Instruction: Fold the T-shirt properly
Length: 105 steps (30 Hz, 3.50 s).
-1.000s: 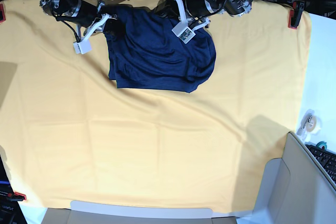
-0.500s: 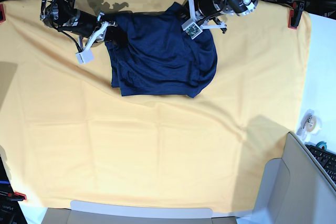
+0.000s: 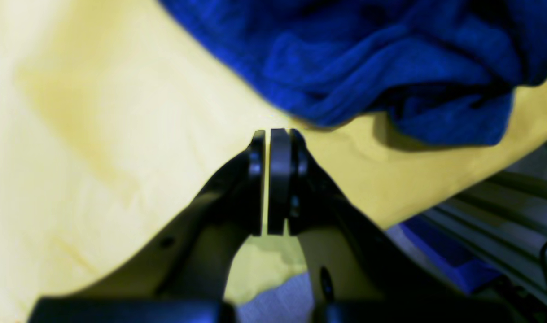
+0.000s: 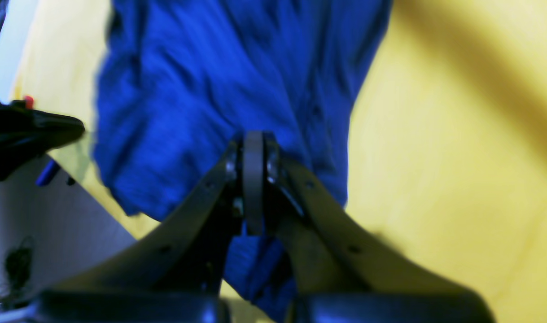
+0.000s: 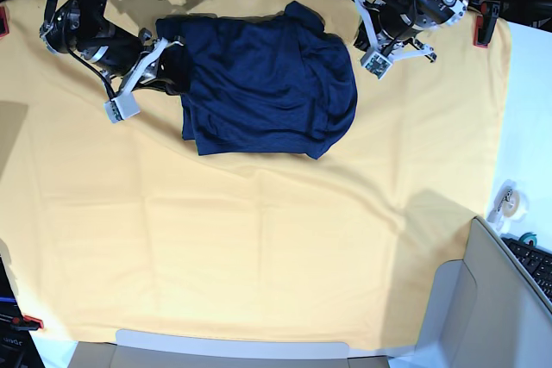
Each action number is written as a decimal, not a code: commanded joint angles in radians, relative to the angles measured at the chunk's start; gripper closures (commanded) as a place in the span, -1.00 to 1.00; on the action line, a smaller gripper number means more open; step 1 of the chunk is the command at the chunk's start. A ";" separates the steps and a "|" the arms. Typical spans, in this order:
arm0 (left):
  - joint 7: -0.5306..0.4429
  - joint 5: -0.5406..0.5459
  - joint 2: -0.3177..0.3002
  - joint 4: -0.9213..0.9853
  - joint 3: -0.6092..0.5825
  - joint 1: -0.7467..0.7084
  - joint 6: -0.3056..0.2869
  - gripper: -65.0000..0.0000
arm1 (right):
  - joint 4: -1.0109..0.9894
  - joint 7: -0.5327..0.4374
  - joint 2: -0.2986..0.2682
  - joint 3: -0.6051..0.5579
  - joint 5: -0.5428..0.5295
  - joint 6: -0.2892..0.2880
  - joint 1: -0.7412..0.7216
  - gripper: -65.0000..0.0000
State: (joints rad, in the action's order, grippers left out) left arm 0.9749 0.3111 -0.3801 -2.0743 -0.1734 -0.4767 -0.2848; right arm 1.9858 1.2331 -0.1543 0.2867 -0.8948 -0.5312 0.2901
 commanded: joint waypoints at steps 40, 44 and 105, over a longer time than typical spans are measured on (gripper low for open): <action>-0.076 0.259 0.214 0.423 0.007 0.410 0.008 1.00 | -0.217 -0.089 0.201 0.111 0.540 0.000 -0.335 1.00; -0.076 0.260 0.214 0.364 0.008 0.387 0.008 1.00 | -0.210 -0.088 0.201 0.142 0.573 0.000 -0.351 1.00; -1.218 0.374 0.160 1.810 -0.378 0.183 0.006 1.00 | -1.660 -0.850 0.117 0.306 1.213 -0.002 -0.056 1.00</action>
State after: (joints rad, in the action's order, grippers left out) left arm -0.2378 0.6853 -0.2050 -0.2584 -0.5568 -0.2813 -0.2790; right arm 0.3241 0.3637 -0.0364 0.5926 0.3264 -0.5220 0.2264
